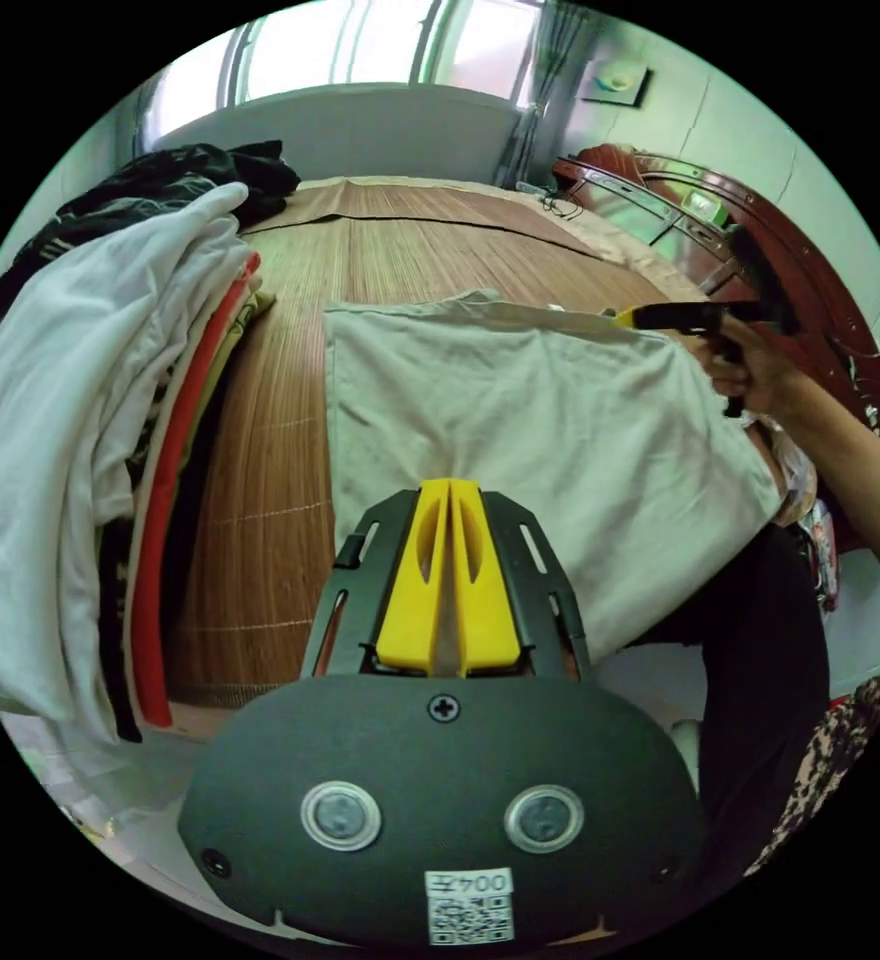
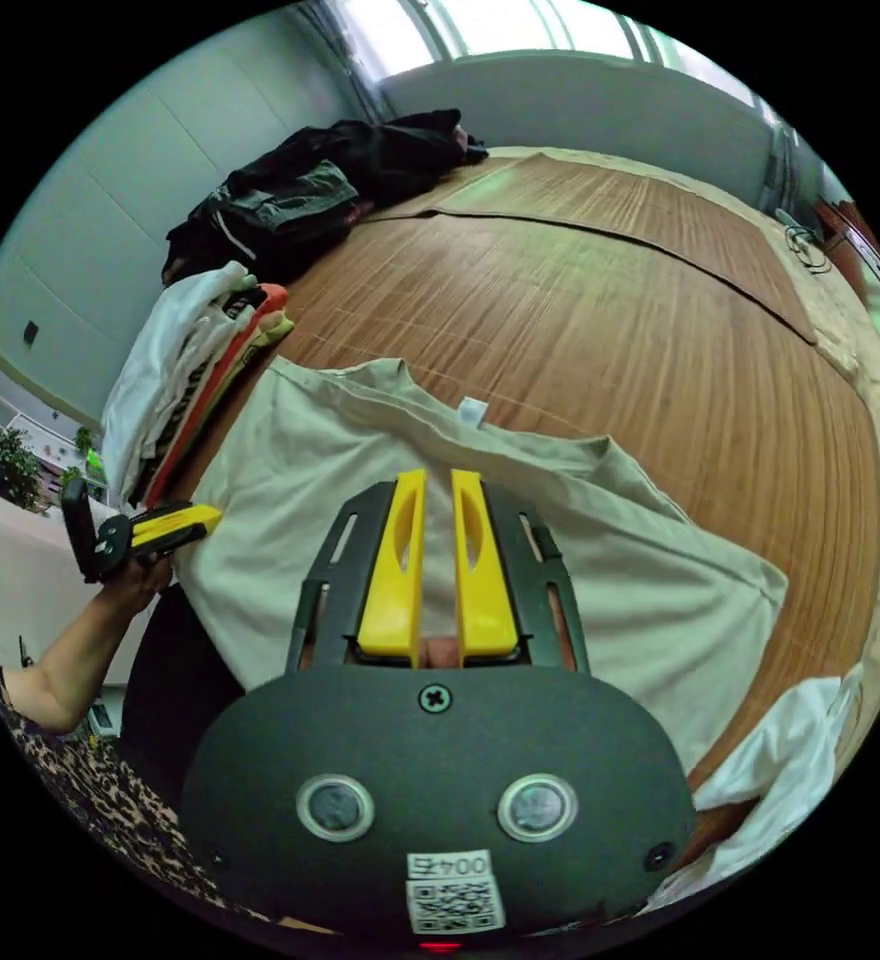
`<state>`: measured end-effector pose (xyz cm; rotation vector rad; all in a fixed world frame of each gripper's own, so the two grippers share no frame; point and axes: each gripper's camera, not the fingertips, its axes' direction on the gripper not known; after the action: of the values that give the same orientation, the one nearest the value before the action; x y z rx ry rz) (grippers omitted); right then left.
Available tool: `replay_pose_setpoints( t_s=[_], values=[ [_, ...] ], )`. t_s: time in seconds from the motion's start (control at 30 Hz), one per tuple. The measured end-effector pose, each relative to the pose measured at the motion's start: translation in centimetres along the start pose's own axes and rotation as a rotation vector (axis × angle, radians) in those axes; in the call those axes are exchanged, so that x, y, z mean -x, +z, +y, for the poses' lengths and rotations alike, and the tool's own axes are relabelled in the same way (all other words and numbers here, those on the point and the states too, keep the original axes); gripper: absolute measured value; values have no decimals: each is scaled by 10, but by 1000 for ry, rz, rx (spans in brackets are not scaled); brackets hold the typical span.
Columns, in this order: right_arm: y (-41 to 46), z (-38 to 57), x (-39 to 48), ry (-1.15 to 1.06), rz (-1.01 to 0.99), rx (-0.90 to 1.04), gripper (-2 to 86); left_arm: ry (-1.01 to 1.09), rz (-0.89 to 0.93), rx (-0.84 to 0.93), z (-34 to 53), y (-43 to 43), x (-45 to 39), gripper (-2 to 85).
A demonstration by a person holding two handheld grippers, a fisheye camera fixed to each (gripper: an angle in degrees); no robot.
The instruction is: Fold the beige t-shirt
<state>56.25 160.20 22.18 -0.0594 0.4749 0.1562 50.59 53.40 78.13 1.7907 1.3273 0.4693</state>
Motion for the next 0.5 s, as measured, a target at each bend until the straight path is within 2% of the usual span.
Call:
replay_pose_setpoints(
  t_s=[0.1, 0.23, 0.37, 0.5],
  values=[
    [31, -24, -19, 45, 50, 68, 28, -23, 65, 3, 5, 11, 14, 6],
    [25, -18, -61, 199, -203, 11, 50, -15, 73, 0, 16, 25, 17, 6],
    [-29, 42, -86, 263, -327, -86, 109, -20, 86, -1, 27, 37, 18, 7],
    [-92, 159, -99, 310, -230, -81, 114, -7, 72, -8, 43, 43, 12, 7]
  ],
)
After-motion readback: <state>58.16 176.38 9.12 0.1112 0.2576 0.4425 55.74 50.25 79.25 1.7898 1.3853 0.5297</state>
